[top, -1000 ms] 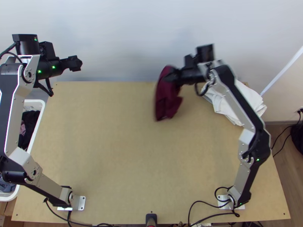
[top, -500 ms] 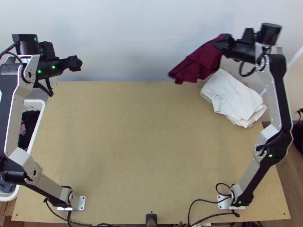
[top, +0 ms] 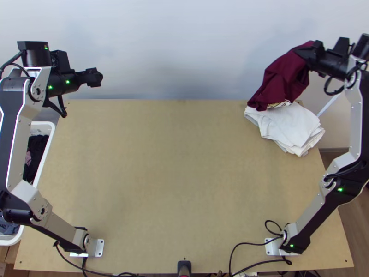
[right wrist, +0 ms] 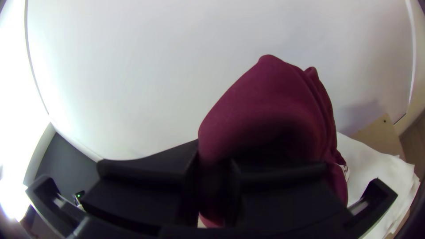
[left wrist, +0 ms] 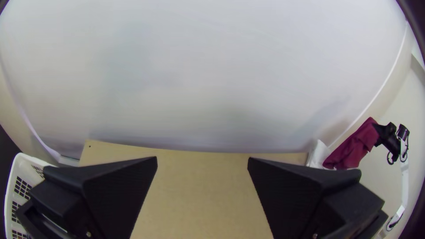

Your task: Fold the t-shirt

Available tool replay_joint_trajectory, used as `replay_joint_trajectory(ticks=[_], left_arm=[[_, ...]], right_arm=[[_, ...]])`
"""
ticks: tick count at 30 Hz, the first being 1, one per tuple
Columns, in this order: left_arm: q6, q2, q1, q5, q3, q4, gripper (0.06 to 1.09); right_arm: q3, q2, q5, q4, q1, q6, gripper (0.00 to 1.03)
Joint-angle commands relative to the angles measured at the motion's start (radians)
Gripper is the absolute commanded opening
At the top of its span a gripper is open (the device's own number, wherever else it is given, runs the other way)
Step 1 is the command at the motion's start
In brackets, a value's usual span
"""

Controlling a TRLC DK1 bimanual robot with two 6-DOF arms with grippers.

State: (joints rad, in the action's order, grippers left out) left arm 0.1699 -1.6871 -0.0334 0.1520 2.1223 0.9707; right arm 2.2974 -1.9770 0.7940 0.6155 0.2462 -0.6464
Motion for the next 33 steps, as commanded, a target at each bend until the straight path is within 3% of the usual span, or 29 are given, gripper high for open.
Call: replay_joint_trajectory(ticks=[1,15,25,33], left_arm=[[-0.006,0.014,-0.008,-0.006,0.030,-0.004,1.05],[-0.003,0.012,-0.020,-0.008,0.036,-0.007,1.05],[-0.003,0.014,-0.016,-0.006,0.044,-0.007,1.05],[0.006,0.001,-0.025,-0.006,0.044,-0.009,1.05]], right_arm=[[0.019,-0.019,0.034,-0.025,0.025,0.025,0.03],[0.033,-0.097,0.085,-0.034,0.022,0.114,0.03],[-0.010,-0.157,0.082,0.162,0.087,0.166,0.03],[-0.044,-0.098,0.011,0.339,0.142,0.291,0.03]])
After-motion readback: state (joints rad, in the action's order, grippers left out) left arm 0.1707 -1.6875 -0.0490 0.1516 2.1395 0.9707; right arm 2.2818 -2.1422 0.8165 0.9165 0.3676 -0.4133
